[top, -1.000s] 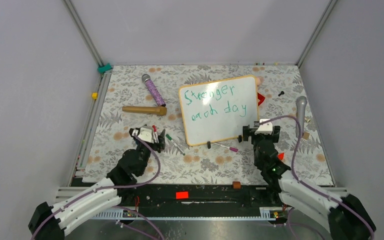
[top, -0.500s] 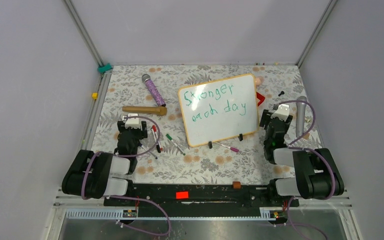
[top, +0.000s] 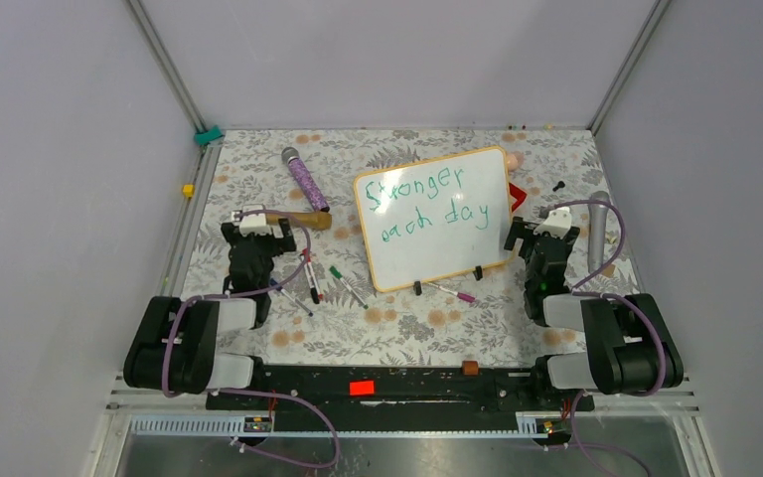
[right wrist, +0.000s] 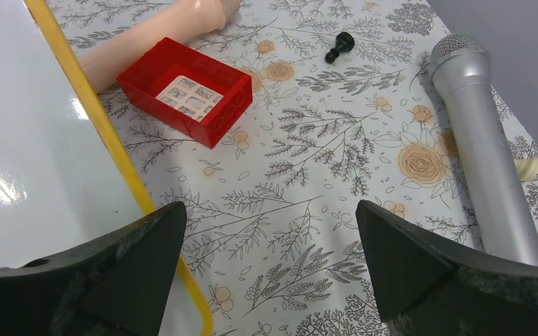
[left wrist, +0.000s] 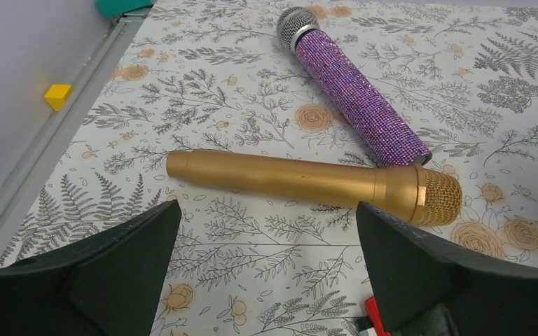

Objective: Write a sentence on the whiteboard
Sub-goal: Reset both arms

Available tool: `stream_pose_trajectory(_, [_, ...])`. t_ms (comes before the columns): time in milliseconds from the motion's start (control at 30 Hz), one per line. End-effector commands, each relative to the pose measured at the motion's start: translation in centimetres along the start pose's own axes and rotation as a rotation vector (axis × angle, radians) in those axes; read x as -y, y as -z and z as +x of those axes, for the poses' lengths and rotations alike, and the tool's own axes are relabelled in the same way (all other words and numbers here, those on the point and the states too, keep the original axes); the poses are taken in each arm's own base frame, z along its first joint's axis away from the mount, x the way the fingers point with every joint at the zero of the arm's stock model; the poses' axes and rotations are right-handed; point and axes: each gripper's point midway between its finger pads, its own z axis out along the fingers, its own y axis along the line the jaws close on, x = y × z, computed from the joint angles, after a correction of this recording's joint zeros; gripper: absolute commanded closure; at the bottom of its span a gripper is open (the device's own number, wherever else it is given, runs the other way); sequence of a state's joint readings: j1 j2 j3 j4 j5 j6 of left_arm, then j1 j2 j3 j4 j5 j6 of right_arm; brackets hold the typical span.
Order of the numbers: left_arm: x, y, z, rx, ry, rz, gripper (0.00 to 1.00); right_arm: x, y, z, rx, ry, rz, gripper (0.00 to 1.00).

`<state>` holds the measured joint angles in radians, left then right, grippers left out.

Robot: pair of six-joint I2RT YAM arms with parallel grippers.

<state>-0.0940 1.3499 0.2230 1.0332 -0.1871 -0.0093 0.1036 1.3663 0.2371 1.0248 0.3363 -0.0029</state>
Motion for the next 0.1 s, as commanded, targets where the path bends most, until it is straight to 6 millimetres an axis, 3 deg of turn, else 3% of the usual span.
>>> stream_pose_trajectory(0, [0.10, -0.53, -1.38, 0.041, 0.027, 0.001, 0.01, -0.64, -0.16, -1.37, 0.053, -0.030, -0.031, 0.01])
stream_pose_trajectory(67, [0.03, -0.47, -1.41, 0.044, 0.028, -0.002, 0.01, -0.67, -0.14, -1.36, 0.053, -0.029, -0.032, 0.00])
